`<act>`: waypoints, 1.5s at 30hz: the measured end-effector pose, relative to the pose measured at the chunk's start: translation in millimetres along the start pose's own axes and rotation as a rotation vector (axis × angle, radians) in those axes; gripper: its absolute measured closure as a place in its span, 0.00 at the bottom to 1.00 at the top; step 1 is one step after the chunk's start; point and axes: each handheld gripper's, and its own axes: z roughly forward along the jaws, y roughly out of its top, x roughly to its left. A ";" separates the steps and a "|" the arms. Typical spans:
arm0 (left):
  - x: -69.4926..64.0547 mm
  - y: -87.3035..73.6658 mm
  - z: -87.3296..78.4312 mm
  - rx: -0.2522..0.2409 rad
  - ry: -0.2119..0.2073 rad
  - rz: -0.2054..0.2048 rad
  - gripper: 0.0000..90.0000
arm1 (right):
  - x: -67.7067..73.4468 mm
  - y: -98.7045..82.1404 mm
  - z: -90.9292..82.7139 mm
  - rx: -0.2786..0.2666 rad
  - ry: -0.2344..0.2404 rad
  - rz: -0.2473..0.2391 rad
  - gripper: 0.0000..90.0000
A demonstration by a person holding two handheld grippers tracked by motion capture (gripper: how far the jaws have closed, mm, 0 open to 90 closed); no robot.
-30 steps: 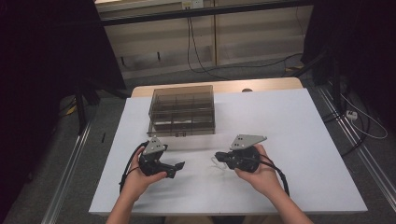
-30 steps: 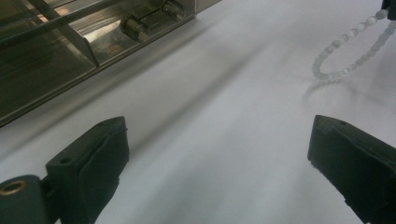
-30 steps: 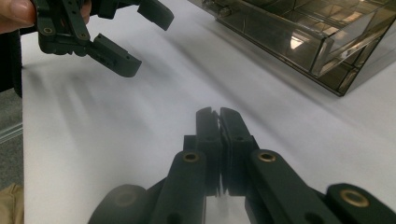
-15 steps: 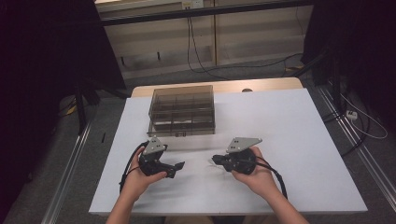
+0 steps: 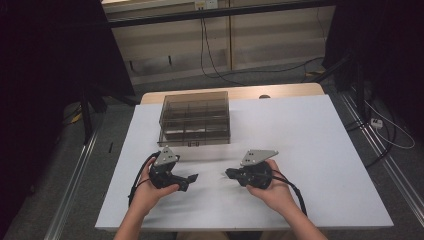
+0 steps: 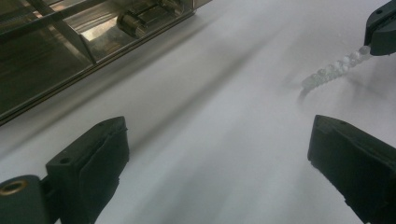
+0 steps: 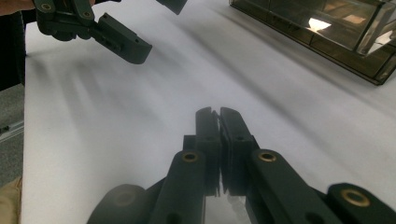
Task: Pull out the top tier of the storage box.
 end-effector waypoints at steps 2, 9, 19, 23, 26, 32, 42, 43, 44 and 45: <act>-0.1 -0.1 0.2 -0.001 0.000 0.000 0.06 | 0.5 0.1 1.9 -0.001 -0.001 -0.004 0.97; 0.2 -0.2 0.1 -0.001 0.000 -0.002 0.06 | 5.1 0.2 10.2 -0.016 0.018 -0.010 0.95; -0.3 0.0 0.1 -0.001 -0.001 -0.004 0.06 | 2.9 -3.0 1.2 -0.007 -0.056 0.038 0.39; -1.2 0.3 0.4 -0.006 -0.001 -0.007 0.06 | -4.2 -11.7 -7.5 0.002 -0.083 0.042 0.31; -1.3 0.4 0.9 -0.005 -0.003 -0.004 0.06 | -11.1 -20.7 -14.6 0.012 -0.109 0.064 0.25; -3.1 1.0 2.7 -0.006 -0.010 -0.008 0.06 | -20.7 -35.3 -28.9 0.018 -0.142 0.096 0.18; -8.0 5.2 5.7 -0.006 -0.029 -0.004 0.07 | -34.1 -52.6 -56.1 -0.005 -0.183 0.114 0.12; -8.4 5.6 6.1 -0.006 -0.028 -0.002 0.07 | -35.7 -54.1 -58.6 -0.002 -0.186 0.117 0.12; -9.0 6.0 6.5 -0.005 -0.026 -0.004 0.07 | -37.1 -55.8 -60.8 -0.004 -0.187 0.119 0.12; -9.3 6.3 7.1 -0.006 -0.030 -0.008 0.07 | -38.2 -57.4 -62.8 -0.003 -0.195 0.119 0.12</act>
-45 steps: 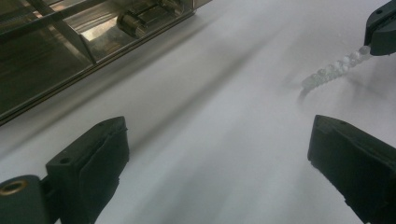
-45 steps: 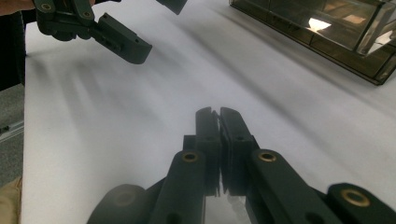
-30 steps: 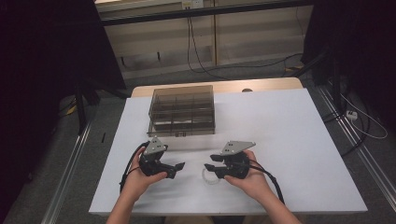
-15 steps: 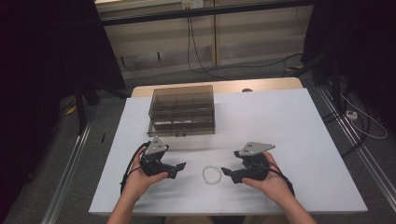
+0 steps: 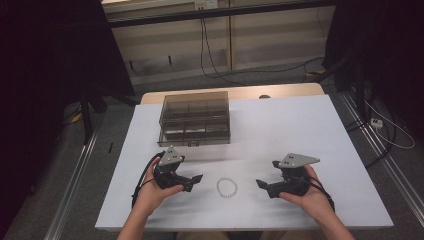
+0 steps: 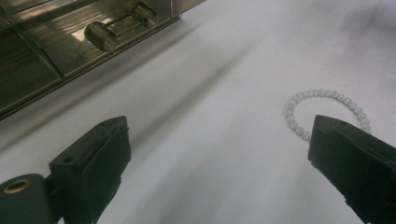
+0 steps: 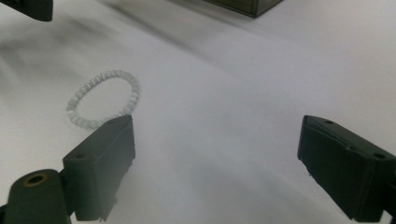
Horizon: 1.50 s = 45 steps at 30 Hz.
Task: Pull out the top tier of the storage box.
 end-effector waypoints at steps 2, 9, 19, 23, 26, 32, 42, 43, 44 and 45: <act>-0.7 0.7 0.9 0.003 -0.002 0.002 0.07 | -2.6 -2.4 -3.1 -0.001 -0.007 0.001 0.11; -5.4 4.2 5.2 0.015 -0.004 0.005 0.07 | -8.3 -8.7 -13.4 0.009 -0.032 -0.007 0.09; -13.2 10.5 11.1 0.020 -0.013 0.012 0.06 | -16.2 -18.0 -31.6 0.010 -0.058 0.004 0.09; -16.3 12.7 13.8 0.030 -0.018 0.015 0.06 | -18.5 -21.5 -35.9 0.013 -0.067 0.009 0.09; -19.5 15.5 15.7 0.034 -0.028 0.019 0.06 | -19.6 -23.1 -39.6 0.010 -0.073 0.007 0.09; -24.6 21.8 21.6 0.036 -0.031 0.037 0.06 | -21.9 -28.4 -42.0 0.011 -0.084 0.020 0.09; -30.1 21.1 36.5 0.059 -0.060 0.041 0.26 | -20.0 -30.8 -44.7 -0.003 -0.089 0.022 0.08; -31.1 21.0 38.6 0.070 -0.066 0.047 0.30 | -19.4 -31.0 -45.0 -0.001 -0.091 0.019 0.08; -31.9 20.8 40.8 0.073 -0.072 0.052 0.31 | -19.0 -31.2 -45.2 -0.001 -0.091 0.020 0.08; -32.8 20.6 42.6 0.084 -0.082 0.053 0.35 | -18.9 -31.4 -45.5 -0.002 -0.090 0.021 0.08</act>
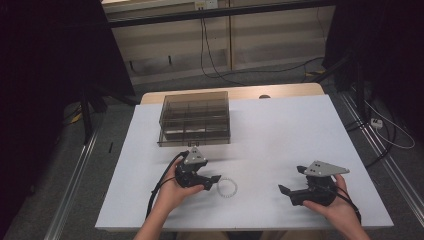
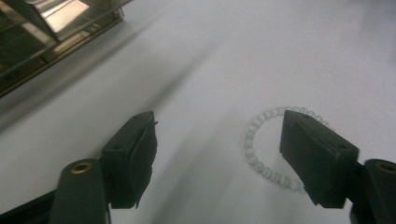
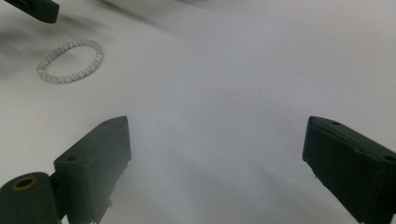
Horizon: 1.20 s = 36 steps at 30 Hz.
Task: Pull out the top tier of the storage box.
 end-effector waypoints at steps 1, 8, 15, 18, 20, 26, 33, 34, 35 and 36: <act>-0.5 0.0 2.0 0.005 -0.005 -0.002 0.40 | -0.2 -0.1 -0.7 -0.002 -0.001 0.003 0.08; -4.2 0.0 7.1 0.016 -0.037 0.015 0.63 | -2.3 -2.7 -3.3 -0.009 -0.002 0.017 0.08; -6.8 -1.1 13.5 0.041 -0.058 0.012 0.75 | -2.6 -2.7 -2.7 -0.010 -0.002 0.017 0.08; -7.7 -1.9 16.1 0.052 -0.057 0.010 0.83 | -2.6 -2.9 -2.6 -0.008 -0.002 0.017 0.08; -7.5 -2.0 17.0 0.054 -0.066 0.005 0.85 | -2.6 -2.9 -2.6 -0.008 0.001 0.017 0.08; -9.3 -3.6 19.5 0.074 -0.067 -0.001 0.89 | -2.0 -2.5 -2.2 -0.007 0.001 0.015 0.08; -10.9 -4.9 18.9 0.076 -0.059 -0.024 0.96 | -2.7 -2.8 -2.9 -0.006 0.001 0.013 0.08; -10.7 -4.9 18.8 0.075 -0.061 -0.032 0.96 | -2.7 -2.9 -3.2 -0.007 0.001 0.013 0.08; -10.2 -4.9 18.6 0.075 -0.064 -0.045 0.96 | -2.8 -3.0 -3.4 -0.007 0.001 0.012 0.08; -9.8 -4.9 18.2 0.077 -0.069 -0.054 0.96 | -2.9 -3.2 -3.6 -0.008 0.000 0.012 0.08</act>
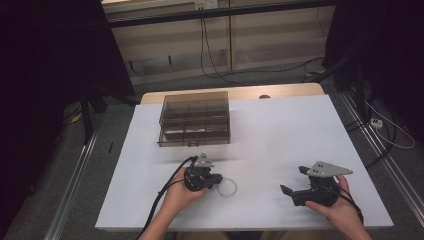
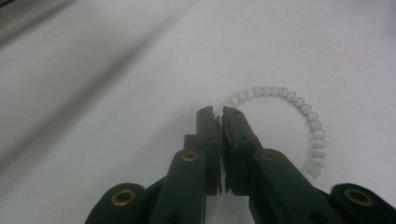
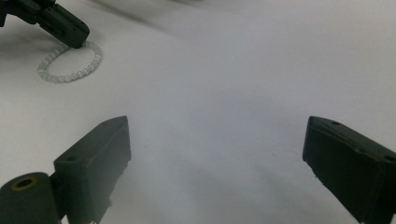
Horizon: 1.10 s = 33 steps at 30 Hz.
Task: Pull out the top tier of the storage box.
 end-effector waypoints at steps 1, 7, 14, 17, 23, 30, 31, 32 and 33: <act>0.7 -0.1 -0.9 0.005 -0.005 -0.001 0.96 | 0.0 -0.1 -0.1 0.001 -0.001 0.002 0.08; 7.3 -9.0 -15.2 0.037 0.016 0.000 0.96 | -0.2 -0.2 0.1 0.000 0.001 0.003 0.08; 13.3 -13.6 -18.7 0.033 -0.005 -0.034 0.96 | 1.5 0.7 0.5 -0.001 0.000 0.000 0.08; 14.4 -14.3 -18.3 0.029 -0.012 -0.031 0.95 | 1.5 0.6 0.2 -0.001 0.000 -0.001 0.08; 12.0 -14.2 -17.8 0.035 0.003 -0.004 0.95 | 1.1 0.5 -0.2 -0.002 0.002 0.001 0.08; 8.5 -12.6 -16.7 0.046 0.021 0.020 0.95 | 1.1 0.9 -0.9 -0.006 0.005 0.005 0.08; 7.3 -12.4 -16.5 0.049 0.030 0.025 0.95 | 0.8 0.8 -0.8 -0.006 0.005 0.005 0.08; 6.0 -11.9 -16.4 0.053 0.038 0.035 0.95 | 0.7 0.7 -0.8 -0.006 0.005 0.006 0.08; 5.0 -11.7 -16.2 0.056 0.045 0.040 0.94 | 0.7 0.8 -0.8 -0.006 0.005 0.007 0.08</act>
